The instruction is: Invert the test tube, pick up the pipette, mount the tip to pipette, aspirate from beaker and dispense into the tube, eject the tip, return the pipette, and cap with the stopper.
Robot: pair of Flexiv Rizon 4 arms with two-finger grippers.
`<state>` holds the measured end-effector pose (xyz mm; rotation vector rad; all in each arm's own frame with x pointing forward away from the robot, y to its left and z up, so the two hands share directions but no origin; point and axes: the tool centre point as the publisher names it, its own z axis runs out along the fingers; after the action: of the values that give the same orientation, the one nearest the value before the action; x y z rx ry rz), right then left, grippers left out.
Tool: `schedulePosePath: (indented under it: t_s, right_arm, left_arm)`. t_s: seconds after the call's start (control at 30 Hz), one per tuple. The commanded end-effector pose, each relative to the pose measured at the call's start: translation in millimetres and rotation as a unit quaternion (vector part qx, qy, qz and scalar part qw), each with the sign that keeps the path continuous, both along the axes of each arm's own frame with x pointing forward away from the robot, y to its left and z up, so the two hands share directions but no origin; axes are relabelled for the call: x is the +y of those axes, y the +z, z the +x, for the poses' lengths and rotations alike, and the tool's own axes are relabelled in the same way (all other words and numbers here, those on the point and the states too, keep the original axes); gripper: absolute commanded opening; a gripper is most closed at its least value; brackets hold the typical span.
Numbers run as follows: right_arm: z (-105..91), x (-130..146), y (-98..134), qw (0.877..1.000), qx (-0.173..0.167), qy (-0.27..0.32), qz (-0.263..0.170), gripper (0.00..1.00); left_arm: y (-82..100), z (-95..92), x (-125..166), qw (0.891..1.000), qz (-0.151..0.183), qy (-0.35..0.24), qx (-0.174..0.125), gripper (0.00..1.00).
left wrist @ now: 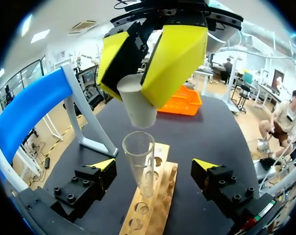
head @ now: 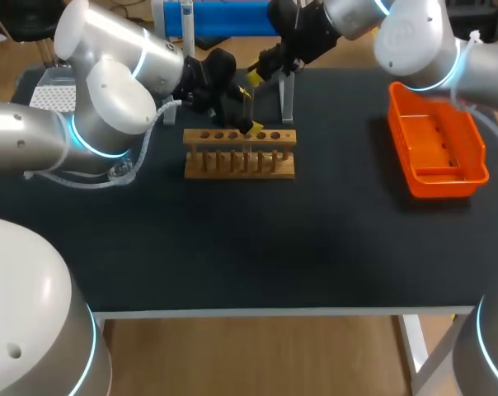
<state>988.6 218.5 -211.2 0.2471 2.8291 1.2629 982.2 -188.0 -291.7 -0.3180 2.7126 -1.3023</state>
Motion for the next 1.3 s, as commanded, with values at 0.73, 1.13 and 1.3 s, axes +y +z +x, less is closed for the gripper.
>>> schedulePosePath:
  t_s: [0.73, 1.13, 1.3]
  right_arm:
    - [-3.2, 5, -7, 1.0, 0.008, -0.002, 0.005, 0.0]
    - [-6.0, 4, -18, 1.0, 0.01, -0.001, -0.002, 0.0]
    - [-6.7, 3, -18, 1.0, 0.009, -0.001, -0.001, 0.0]
  left_arm:
    - [1.0, 0.2, 0, 1.0, 0.002, 0.0, 0.001, 1.0]
    - [1.0, 0.2, 0, 1.0, 0.002, 0.0, 0.001, 1.0]
    - [1.0, 0.2, 0, 1.0, 0.002, 0.0, 0.001, 1.0]
